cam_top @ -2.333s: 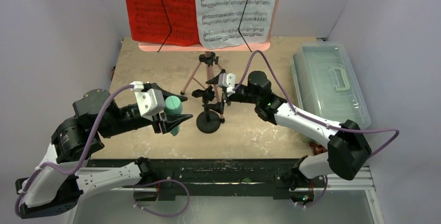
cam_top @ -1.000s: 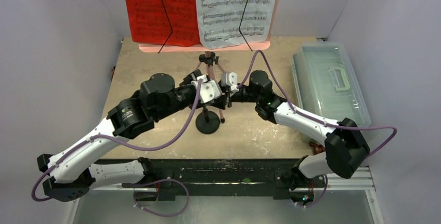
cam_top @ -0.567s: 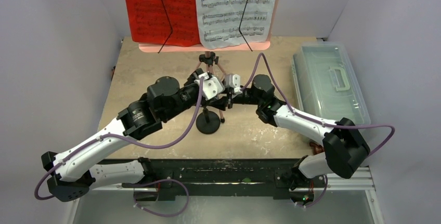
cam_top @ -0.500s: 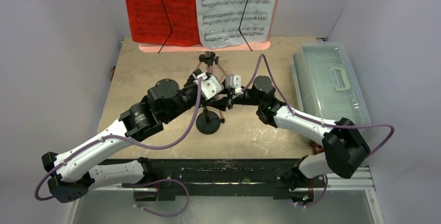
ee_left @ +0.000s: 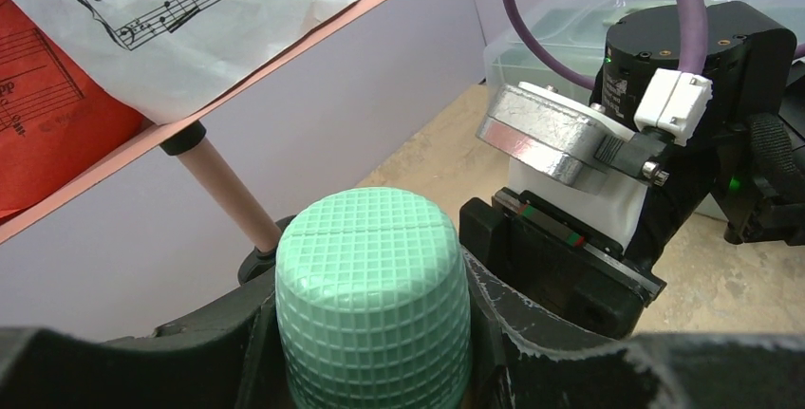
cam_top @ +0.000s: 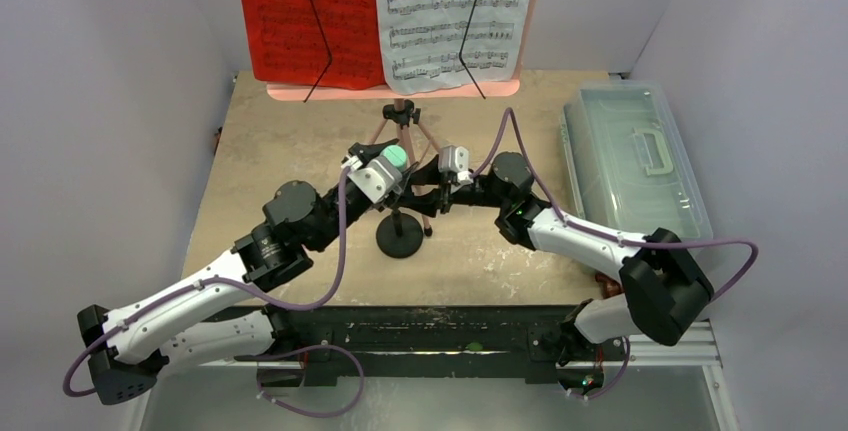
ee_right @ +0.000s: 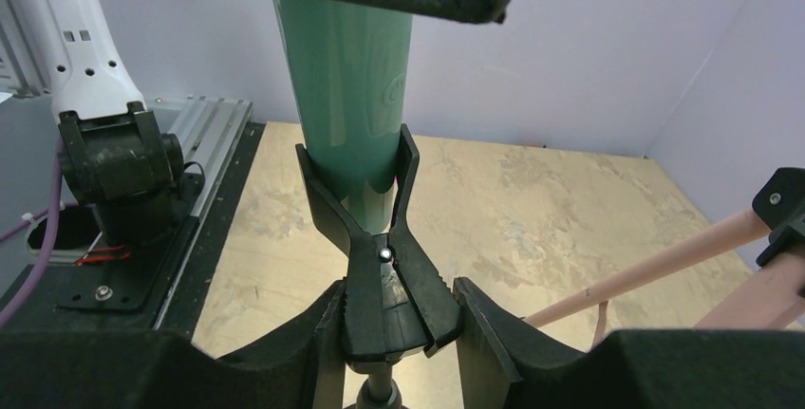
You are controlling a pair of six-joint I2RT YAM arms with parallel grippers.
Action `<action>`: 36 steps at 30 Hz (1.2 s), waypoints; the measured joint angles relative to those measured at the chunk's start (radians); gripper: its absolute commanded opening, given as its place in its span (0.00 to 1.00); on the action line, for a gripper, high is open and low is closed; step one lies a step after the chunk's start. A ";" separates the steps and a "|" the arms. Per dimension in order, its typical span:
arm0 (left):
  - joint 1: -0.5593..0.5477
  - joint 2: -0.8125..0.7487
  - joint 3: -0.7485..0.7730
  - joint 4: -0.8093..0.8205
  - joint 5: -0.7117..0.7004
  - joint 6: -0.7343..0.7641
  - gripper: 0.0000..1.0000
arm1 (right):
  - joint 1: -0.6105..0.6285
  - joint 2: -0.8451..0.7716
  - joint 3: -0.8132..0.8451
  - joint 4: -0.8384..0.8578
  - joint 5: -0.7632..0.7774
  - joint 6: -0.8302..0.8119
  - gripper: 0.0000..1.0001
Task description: Set up the instrument practice props
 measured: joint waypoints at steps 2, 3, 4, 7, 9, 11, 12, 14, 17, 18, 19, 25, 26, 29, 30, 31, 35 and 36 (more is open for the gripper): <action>0.000 0.010 -0.001 0.015 0.003 -0.001 0.00 | 0.000 -0.004 -0.003 0.000 0.001 0.006 0.00; 0.000 0.014 -0.001 0.018 0.005 -0.001 0.00 | 0.000 -0.005 -0.004 0.000 0.003 0.008 0.02; 0.000 0.018 -0.001 0.022 0.007 0.000 0.00 | 0.000 -0.005 -0.004 0.000 0.003 0.011 0.13; 0.001 0.027 0.000 0.026 0.012 0.000 0.00 | 0.000 -0.011 -0.009 0.000 0.010 0.022 0.54; 0.001 0.031 0.002 0.026 0.017 -0.004 0.07 | 0.000 -0.025 -0.021 0.001 0.027 0.033 0.70; 0.000 0.035 0.010 0.021 0.019 -0.013 0.20 | 0.000 -0.056 -0.045 0.000 0.061 0.049 0.84; 0.000 0.036 0.012 0.018 0.018 -0.016 0.27 | 0.001 -0.075 -0.056 -0.005 0.077 0.054 0.89; 0.000 0.037 0.014 0.014 0.014 -0.018 0.38 | 0.002 -0.113 -0.069 -0.029 0.114 0.060 0.98; 0.000 0.039 0.022 0.003 0.004 -0.026 0.61 | 0.002 -0.183 -0.069 -0.092 0.161 0.059 0.99; 0.000 0.040 0.024 0.000 0.003 -0.027 0.76 | 0.002 -0.206 -0.069 -0.113 0.175 0.058 0.99; 0.000 0.042 0.028 -0.009 0.001 -0.036 0.87 | 0.002 -0.235 -0.069 -0.147 0.199 0.058 0.99; -0.002 0.042 0.062 -0.113 -0.048 -0.102 0.99 | 0.002 -0.413 -0.069 -0.368 0.365 0.070 0.99; -0.001 0.034 0.066 -0.135 -0.059 -0.117 1.00 | 0.002 -0.444 -0.069 -0.409 0.406 0.079 0.99; -0.002 -0.009 0.074 -0.194 -0.081 -0.161 1.00 | 0.002 -0.526 -0.069 -0.520 0.519 0.120 0.99; -0.002 -0.026 0.082 -0.216 -0.088 -0.178 1.00 | 0.002 -0.555 -0.067 -0.561 0.563 0.137 0.99; -0.002 -0.041 0.093 -0.238 -0.095 -0.194 1.00 | 0.002 -0.583 -0.062 -0.603 0.603 0.153 0.99; -0.002 -0.100 0.158 -0.329 -0.143 -0.251 1.00 | 0.002 -0.678 -0.008 -0.764 0.782 0.209 0.99; -0.002 -0.113 0.172 -0.347 -0.155 -0.259 1.00 | 0.002 -0.698 0.011 -0.798 0.826 0.219 0.99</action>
